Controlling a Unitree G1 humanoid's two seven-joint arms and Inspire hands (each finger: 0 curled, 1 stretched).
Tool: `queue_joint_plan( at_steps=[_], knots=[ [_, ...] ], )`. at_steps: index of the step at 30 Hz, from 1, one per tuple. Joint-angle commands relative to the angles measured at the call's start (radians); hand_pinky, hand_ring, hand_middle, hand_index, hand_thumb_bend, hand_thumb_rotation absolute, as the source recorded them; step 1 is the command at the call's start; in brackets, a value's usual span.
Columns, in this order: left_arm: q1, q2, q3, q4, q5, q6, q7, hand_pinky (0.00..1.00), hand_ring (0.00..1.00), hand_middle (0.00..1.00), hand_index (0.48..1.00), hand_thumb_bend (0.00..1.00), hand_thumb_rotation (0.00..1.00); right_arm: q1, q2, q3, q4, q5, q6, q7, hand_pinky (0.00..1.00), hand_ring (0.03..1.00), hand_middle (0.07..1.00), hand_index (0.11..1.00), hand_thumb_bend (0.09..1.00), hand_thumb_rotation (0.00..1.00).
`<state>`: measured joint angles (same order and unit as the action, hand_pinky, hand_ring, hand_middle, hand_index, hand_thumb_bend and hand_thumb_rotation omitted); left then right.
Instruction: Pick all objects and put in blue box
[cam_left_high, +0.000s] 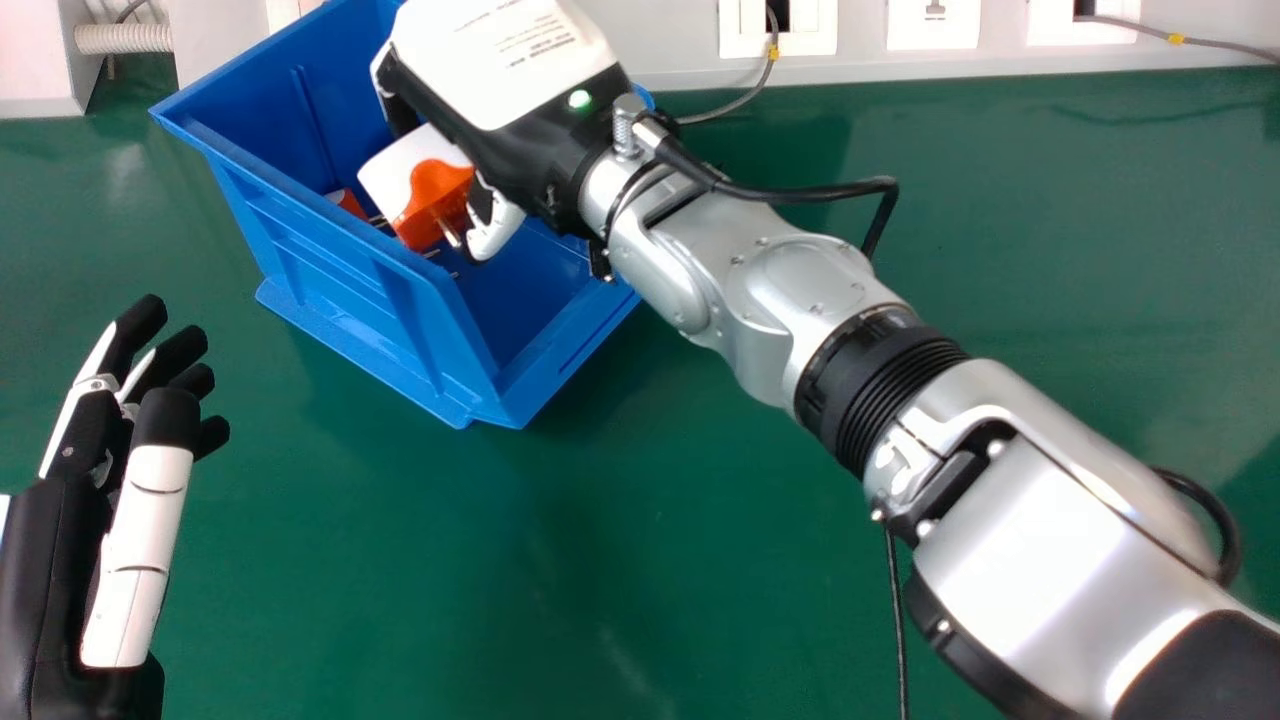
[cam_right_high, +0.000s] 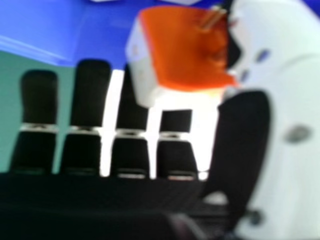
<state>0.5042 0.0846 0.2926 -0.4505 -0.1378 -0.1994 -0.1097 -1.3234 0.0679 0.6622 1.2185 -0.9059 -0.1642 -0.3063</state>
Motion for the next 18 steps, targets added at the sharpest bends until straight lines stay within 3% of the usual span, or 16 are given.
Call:
queue_joint_plan(
  at_steps=[1, 5, 9, 12, 18],
  knots=[
    [0.019, -0.006, -0.002, -0.028, 0.005, -0.026, -0.001, 0.83, 0.88, 0.9, 0.913, 0.76, 0.87, -0.055, 0.012, 0.005, -0.002, 0.004, -0.018, -0.03, 0.39, 0.426, 0.484, 0.475, 0.498, 0.0],
    [0.035, -0.005, -0.001, -0.03, 0.007, -0.034, 0.0, 0.84, 0.89, 0.9, 0.914, 0.75, 0.87, -0.06, 0.007, 0.011, 0.017, 0.005, -0.027, -0.032, 0.39, 0.429, 0.483, 0.487, 0.499, 0.0],
    [0.051, -0.002, 0.009, -0.018, 0.001, -0.053, -0.004, 0.84, 0.89, 0.9, 0.916, 0.75, 0.87, -0.075, 0.009, 0.015, 0.048, 0.005, -0.006, -0.021, 0.4, 0.435, 0.474, 0.491, 0.499, 0.0],
    [0.061, -0.004, 0.009, -0.022, -0.002, -0.064, -0.005, 0.84, 0.89, 0.9, 0.916, 0.75, 0.87, -0.084, 0.021, 0.021, 0.062, 0.003, 0.019, -0.025, 0.4, 0.435, 0.474, 0.491, 0.499, 0.0],
    [0.068, -0.001, 0.012, -0.003, -0.014, -0.092, -0.012, 0.84, 0.89, 0.9, 0.919, 0.78, 0.87, -0.087, 0.026, 0.022, 0.071, 0.005, 0.041, -0.054, 0.41, 0.424, 0.46, 0.482, 0.498, 0.0]
  ],
)
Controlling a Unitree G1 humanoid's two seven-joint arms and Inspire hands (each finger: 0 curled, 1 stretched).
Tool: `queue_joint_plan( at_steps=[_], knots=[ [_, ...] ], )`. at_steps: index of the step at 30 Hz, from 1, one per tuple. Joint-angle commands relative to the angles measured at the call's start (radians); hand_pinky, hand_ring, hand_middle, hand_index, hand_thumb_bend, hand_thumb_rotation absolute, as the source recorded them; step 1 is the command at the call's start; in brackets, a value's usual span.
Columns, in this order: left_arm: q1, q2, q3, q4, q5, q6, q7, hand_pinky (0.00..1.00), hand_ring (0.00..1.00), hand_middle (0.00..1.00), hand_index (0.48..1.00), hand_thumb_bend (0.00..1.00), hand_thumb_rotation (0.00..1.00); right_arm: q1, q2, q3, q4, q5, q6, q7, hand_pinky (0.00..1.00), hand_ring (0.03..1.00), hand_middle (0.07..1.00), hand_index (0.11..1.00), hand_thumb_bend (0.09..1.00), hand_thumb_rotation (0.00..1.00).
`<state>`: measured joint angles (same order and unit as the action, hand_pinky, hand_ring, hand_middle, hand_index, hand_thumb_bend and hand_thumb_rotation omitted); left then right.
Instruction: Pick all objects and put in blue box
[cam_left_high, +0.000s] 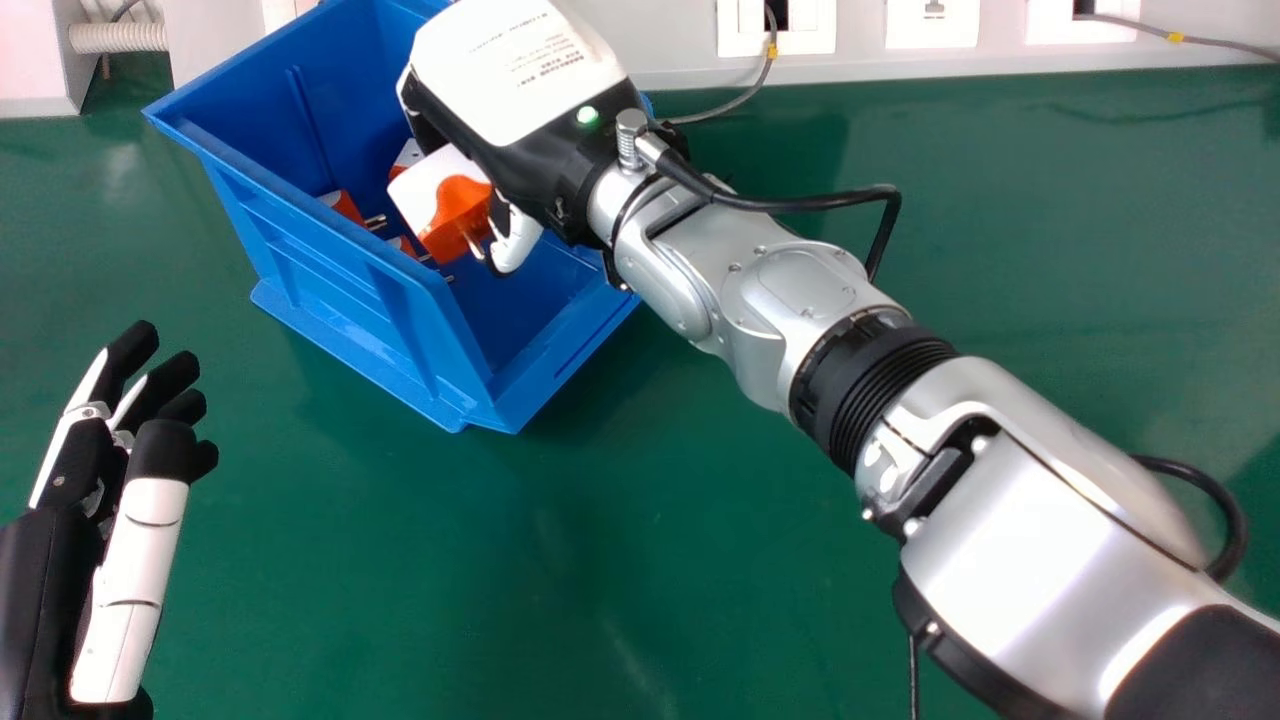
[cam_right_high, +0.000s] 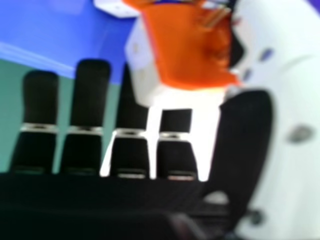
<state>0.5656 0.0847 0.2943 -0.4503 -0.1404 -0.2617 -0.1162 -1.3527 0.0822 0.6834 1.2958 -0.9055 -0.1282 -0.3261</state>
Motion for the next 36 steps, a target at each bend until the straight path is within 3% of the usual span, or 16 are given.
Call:
queue_joint_plan(
  at_steps=[1, 6, 10, 17, 23, 26, 32, 36],
  knots=[
    [0.005, -0.001, 0.011, -0.001, -0.013, -0.031, -0.007, 0.84, 0.89, 0.9, 0.919, 0.78, 0.87, -0.057, 0.009, 0.0, -0.005, 0.005, 0.007, -0.038, 0.41, 0.424, 0.46, 0.482, 0.498, 0.0],
    [0.004, -0.002, 0.014, 0.0, -0.015, -0.03, -0.009, 0.85, 0.89, 0.9, 0.921, 0.79, 0.87, -0.056, 0.001, 0.001, 0.004, 0.004, 0.018, -0.053, 0.31, 0.417, 0.465, 0.486, 0.505, 0.0],
    [0.014, -0.006, 0.014, 0.0, -0.015, -0.036, -0.011, 0.86, 0.89, 0.9, 0.922, 0.79, 0.86, -0.048, 0.003, 0.009, 0.01, -0.003, 0.027, -0.063, 0.3, 0.407, 0.448, 0.49, 0.508, 0.0],
    [0.032, -0.017, 0.012, -0.017, -0.014, -0.032, -0.007, 0.86, 0.89, 0.9, 0.921, 0.8, 0.86, -0.041, 0.011, 0.023, 0.019, -0.001, 0.036, -0.053, 0.3, 0.403, 0.435, 0.5, 0.51, 0.0],
    [0.045, -0.027, 0.01, -0.034, -0.008, -0.025, -0.004, 0.86, 0.89, 0.9, 0.92, 0.8, 0.86, -0.04, 0.007, 0.043, 0.022, -0.008, 0.036, -0.057, 0.21, 0.407, 0.46, 0.494, 0.514, 0.0],
    [0.05, -0.028, 0.009, -0.04, -0.01, -0.023, -0.005, 0.86, 0.89, 0.9, 0.92, 0.8, 0.86, -0.036, 0.007, 0.038, 0.022, 0.0, 0.033, -0.051, 0.22, 0.403, 0.453, 0.496, 0.515, 0.0],
    [0.05, -0.035, 0.006, -0.03, -0.005, -0.032, -0.006, 0.86, 0.89, 0.9, 0.92, 0.8, 0.86, -0.01, 0.006, 0.056, 0.023, -0.017, 0.07, -0.073, 0.2, 0.411, 0.467, 0.49, 0.516, 0.0],
    [0.053, -0.038, 0.004, -0.035, -0.001, -0.028, -0.004, 0.86, 0.89, 0.9, 0.919, 0.8, 0.86, -0.003, -0.003, 0.078, 0.025, -0.032, 0.081, -0.065, 0.28, 0.439, 0.482, 0.466, 0.51, 0.0]
  ],
)
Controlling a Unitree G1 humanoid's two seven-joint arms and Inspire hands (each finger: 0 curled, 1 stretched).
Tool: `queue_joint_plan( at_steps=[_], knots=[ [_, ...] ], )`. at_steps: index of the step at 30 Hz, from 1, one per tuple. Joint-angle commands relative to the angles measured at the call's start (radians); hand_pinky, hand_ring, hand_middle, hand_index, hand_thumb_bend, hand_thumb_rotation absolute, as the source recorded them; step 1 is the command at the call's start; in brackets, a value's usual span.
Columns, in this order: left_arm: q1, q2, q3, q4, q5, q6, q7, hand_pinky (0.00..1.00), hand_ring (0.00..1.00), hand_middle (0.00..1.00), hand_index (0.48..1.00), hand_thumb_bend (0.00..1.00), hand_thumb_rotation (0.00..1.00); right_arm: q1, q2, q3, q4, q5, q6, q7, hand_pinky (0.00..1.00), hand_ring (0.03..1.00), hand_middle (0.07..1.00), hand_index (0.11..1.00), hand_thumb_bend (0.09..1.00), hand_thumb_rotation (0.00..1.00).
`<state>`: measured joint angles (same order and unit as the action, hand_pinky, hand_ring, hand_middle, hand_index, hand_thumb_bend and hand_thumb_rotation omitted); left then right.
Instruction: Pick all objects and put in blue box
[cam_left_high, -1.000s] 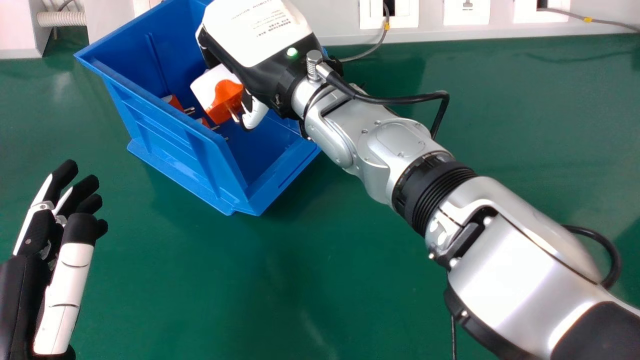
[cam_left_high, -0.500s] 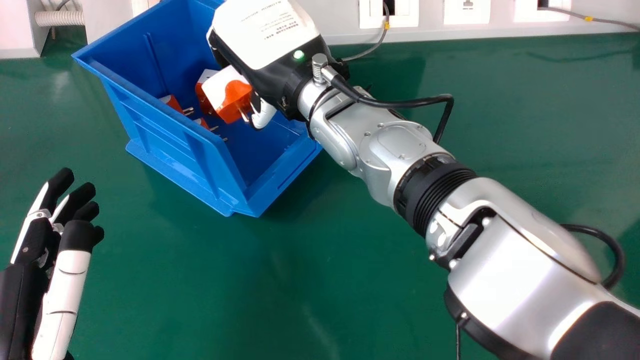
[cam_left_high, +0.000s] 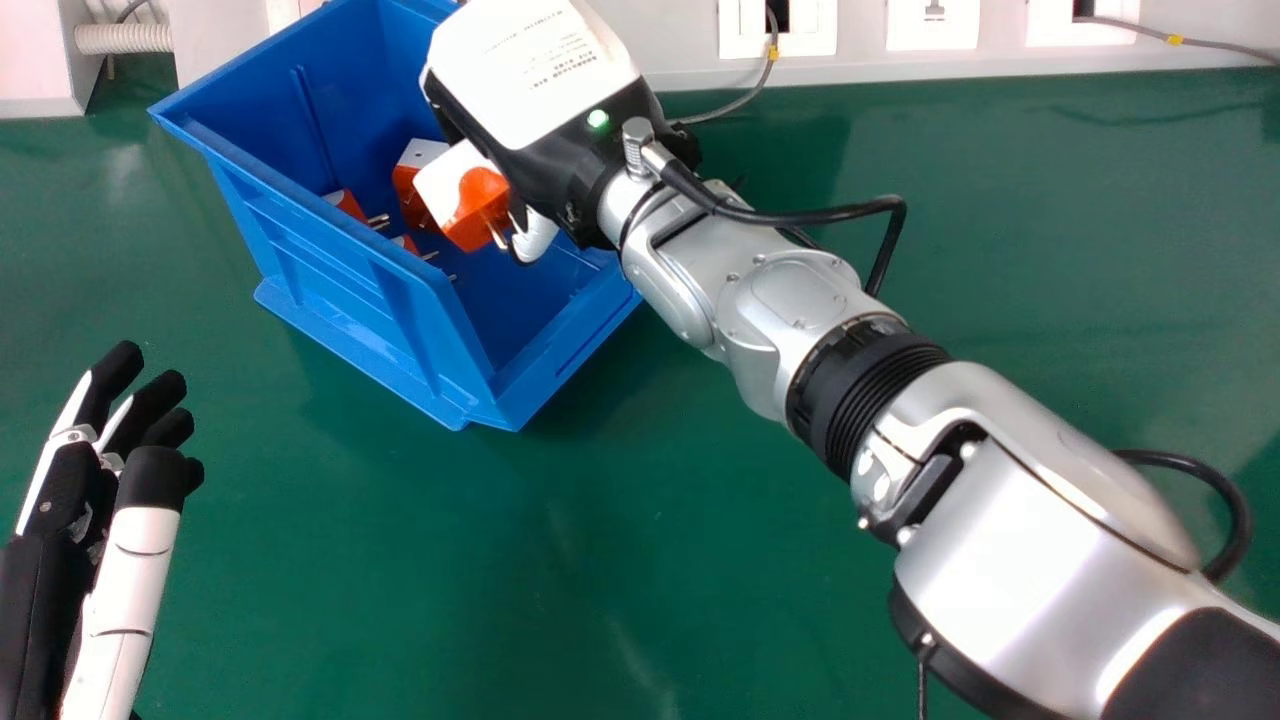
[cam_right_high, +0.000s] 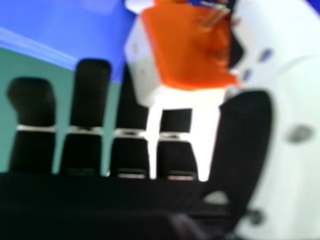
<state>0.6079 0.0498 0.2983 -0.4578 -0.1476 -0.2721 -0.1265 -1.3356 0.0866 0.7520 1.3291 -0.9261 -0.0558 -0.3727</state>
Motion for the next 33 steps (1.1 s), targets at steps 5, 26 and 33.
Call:
queue_joint_plan(
  at_steps=[5, 26, 33],
  knots=[
    [0.013, -0.006, -0.004, -0.028, 0.017, -0.016, 0.009, 0.86, 0.89, 0.9, 0.919, 0.8, 0.86, -0.014, -0.018, 0.009, -0.01, -0.007, 0.0, -0.002, 0.3, 0.447, 0.495, 0.464, 0.507, 0.0],
    [0.023, -0.026, -0.024, -0.047, 0.039, -0.013, 0.027, 0.86, 0.89, 0.9, 0.92, 0.81, 0.86, 0.004, -0.018, 0.001, -0.013, -0.001, 0.043, 0.007, 0.72, 0.859, 0.897, 0.865, 0.565, 0.0],
    [0.013, -0.026, -0.027, -0.042, 0.044, -0.011, 0.032, 0.86, 0.89, 0.9, 0.921, 0.81, 0.86, 0.005, -0.021, -0.003, -0.013, 0.004, 0.046, 0.014, 0.73, 0.866, 0.907, 0.872, 0.567, 0.0]
  ],
)
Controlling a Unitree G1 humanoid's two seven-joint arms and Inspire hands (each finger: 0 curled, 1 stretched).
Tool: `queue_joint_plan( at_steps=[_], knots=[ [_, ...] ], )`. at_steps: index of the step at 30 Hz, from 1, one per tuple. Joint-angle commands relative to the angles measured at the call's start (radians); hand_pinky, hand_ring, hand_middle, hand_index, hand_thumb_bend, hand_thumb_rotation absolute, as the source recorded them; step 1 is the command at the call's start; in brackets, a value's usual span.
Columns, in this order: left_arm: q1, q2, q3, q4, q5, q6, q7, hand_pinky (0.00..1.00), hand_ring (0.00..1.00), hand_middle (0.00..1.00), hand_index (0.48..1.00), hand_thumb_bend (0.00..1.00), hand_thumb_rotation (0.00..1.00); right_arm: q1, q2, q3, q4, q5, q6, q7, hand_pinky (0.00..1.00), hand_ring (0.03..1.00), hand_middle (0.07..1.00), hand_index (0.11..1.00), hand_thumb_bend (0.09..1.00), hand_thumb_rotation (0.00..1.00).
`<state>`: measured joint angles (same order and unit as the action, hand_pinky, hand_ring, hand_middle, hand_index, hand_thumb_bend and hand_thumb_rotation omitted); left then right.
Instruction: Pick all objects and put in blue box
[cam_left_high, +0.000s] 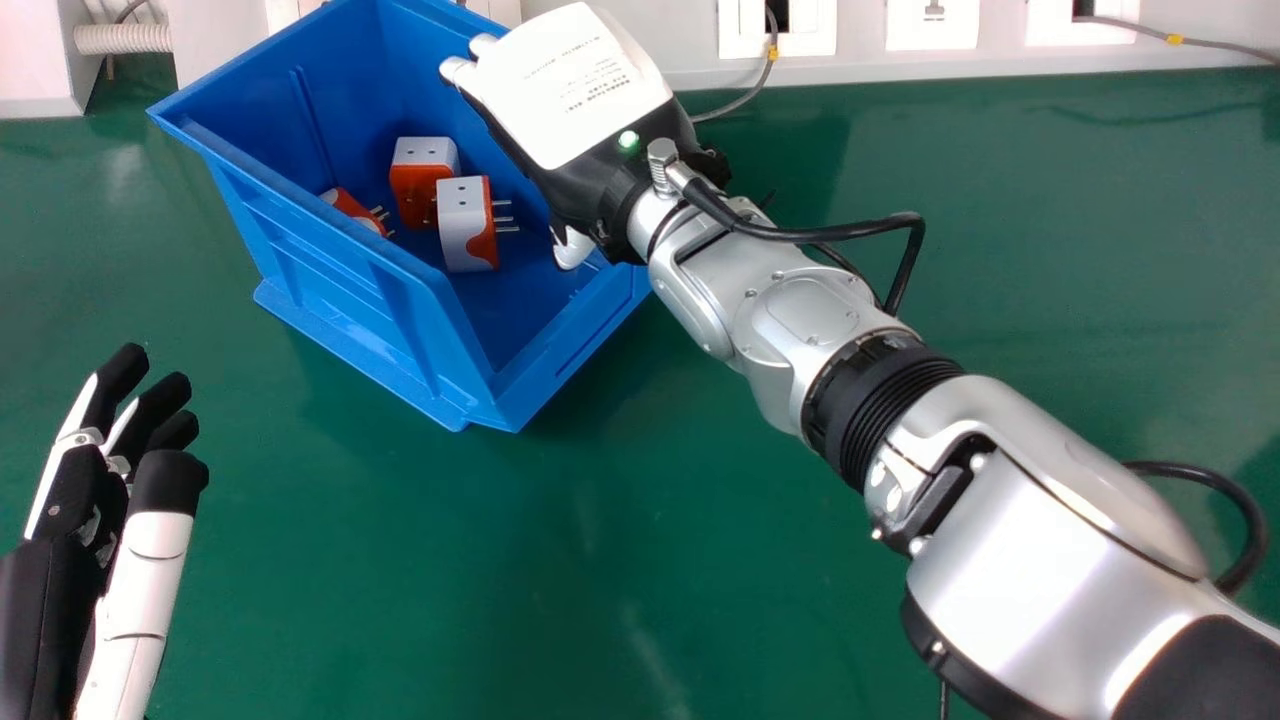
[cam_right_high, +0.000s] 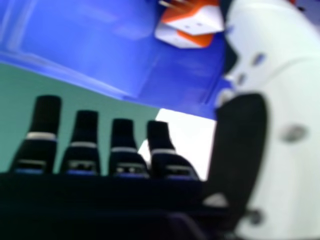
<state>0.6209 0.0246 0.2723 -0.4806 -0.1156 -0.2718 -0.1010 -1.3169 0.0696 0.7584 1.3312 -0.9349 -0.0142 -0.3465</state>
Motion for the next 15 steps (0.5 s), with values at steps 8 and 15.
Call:
queue_joint_plan(
  at_steps=[8, 15],
  knots=[
    [-0.01, 0.002, -0.007, -0.009, 0.023, -0.016, 0.015, 0.86, 0.89, 0.9, 0.922, 0.82, 0.86, -0.009, -0.003, -0.015, -0.023, 0.017, 0.005, -0.019, 0.73, 0.862, 0.91, 0.879, 0.575, 0.0],
    [-0.032, 0.006, -0.01, 0.014, 0.03, -0.016, 0.018, 0.86, 0.89, 0.9, 0.919, 0.8, 0.86, 0.008, -0.012, -0.062, -0.044, 0.072, -0.021, -0.017, 0.72, 0.851, 0.901, 0.871, 0.56, 0.0]
  ],
)
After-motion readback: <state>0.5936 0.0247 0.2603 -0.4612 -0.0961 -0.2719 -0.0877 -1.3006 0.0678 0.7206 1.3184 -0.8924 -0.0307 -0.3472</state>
